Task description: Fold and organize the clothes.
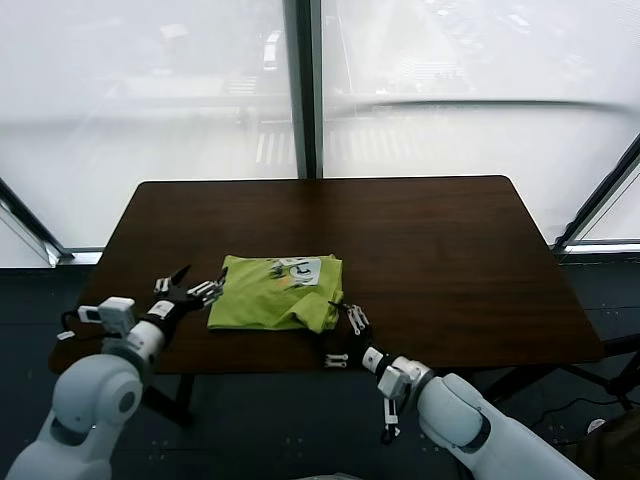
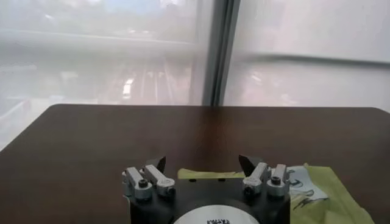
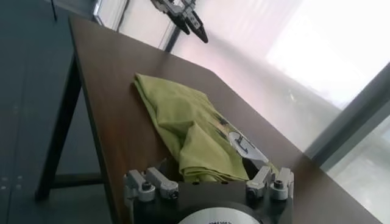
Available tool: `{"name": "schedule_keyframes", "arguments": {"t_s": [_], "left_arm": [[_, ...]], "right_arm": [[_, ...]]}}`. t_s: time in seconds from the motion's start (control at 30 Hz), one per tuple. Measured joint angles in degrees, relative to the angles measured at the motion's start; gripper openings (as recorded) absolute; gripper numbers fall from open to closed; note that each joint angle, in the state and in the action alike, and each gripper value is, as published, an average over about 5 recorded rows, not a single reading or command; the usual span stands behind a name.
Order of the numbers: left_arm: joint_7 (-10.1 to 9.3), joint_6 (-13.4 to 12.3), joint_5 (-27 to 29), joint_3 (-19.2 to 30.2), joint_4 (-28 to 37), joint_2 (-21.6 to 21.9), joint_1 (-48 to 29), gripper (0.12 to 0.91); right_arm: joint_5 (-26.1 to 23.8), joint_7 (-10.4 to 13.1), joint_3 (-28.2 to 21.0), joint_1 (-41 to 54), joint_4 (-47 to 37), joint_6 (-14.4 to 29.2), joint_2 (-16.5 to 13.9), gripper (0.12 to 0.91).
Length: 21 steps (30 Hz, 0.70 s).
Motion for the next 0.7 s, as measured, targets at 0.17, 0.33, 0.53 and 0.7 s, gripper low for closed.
{"name": "schedule_keyframes", "arguments": {"t_s": [0.17,0.33,0.53,0.7], "left_arm": [[-0.01,-0.03,0.41,0.01,0.0,-0.3,0.03,0.907],[-0.05,-0.03,0.6,0.08,0.06,-0.48,0.04,0.907],[-0.05,-0.03,0.78,0.13,0.07,-0.7,0.22,0.907],[0.14,-0.04,1.13,0.12,0.24,-0.84,0.6,0.907]], "right_arm": [[1.77,0.3,1.02,-0.88,0.05,-0.01,-0.76,0.423],[4.67,0.75,2.61,-1.84,0.78,-0.55,-1.71,0.152],[14.62,1.34,4.73,-2.84,2.46,-1.67,-1.84,0.177],[24.18,0.76,7.36,-3.94,3.31,-3.64,-2.23,0.414]]}}
